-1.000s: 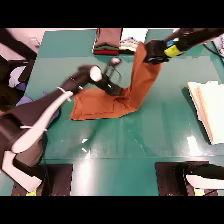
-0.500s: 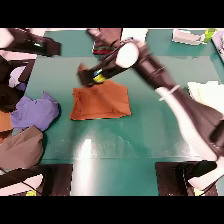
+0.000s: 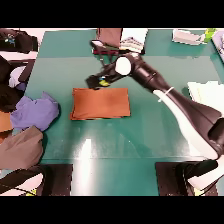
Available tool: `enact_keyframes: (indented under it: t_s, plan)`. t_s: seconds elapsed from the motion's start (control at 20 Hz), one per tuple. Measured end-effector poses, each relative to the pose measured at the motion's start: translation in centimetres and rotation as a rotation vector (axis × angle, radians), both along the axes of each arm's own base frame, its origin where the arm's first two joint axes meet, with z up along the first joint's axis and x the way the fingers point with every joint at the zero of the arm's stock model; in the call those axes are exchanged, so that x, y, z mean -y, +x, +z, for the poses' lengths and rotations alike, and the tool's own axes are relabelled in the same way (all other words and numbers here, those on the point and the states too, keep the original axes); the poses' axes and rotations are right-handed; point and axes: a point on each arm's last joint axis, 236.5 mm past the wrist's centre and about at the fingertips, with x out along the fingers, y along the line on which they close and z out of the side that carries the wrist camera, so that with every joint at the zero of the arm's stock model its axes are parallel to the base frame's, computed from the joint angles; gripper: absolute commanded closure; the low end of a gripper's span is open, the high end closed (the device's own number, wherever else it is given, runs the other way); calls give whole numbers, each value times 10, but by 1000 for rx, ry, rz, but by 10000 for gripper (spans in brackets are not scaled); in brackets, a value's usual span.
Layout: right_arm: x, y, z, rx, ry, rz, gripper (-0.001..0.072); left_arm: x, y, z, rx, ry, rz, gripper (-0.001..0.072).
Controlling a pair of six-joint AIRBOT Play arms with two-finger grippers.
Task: Fold the shirts.
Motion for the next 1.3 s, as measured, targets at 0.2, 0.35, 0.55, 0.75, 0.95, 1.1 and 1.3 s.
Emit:
enact_keyframes:
  t_s: [0.2,0.35,0.55,0.75,0.95,1.1,1.3]
  plan:
    - [95,8,-41,-140,-155,-135,171,7,-3,-2,-16,-29,-16,680]
    - [144,0,-77,-271,-231,-220,59,10,-4,-2,-21,-43,-24,680]
    - [167,-12,-111,-411,-266,-328,62,16,-5,-2,-26,-69,-39,680]
    - [146,-12,-132,-486,-191,-385,64,21,-7,-2,-32,-87,-50,679]
    - [126,-9,-150,-513,-141,-424,175,23,-11,-6,-51,-81,-67,680]
    - [110,-8,-159,-508,-117,-419,639,25,-13,-8,-63,-81,-75,680]
    - [100,-4,-160,-460,-108,-371,688,34,-16,-9,-73,-89,-101,681]
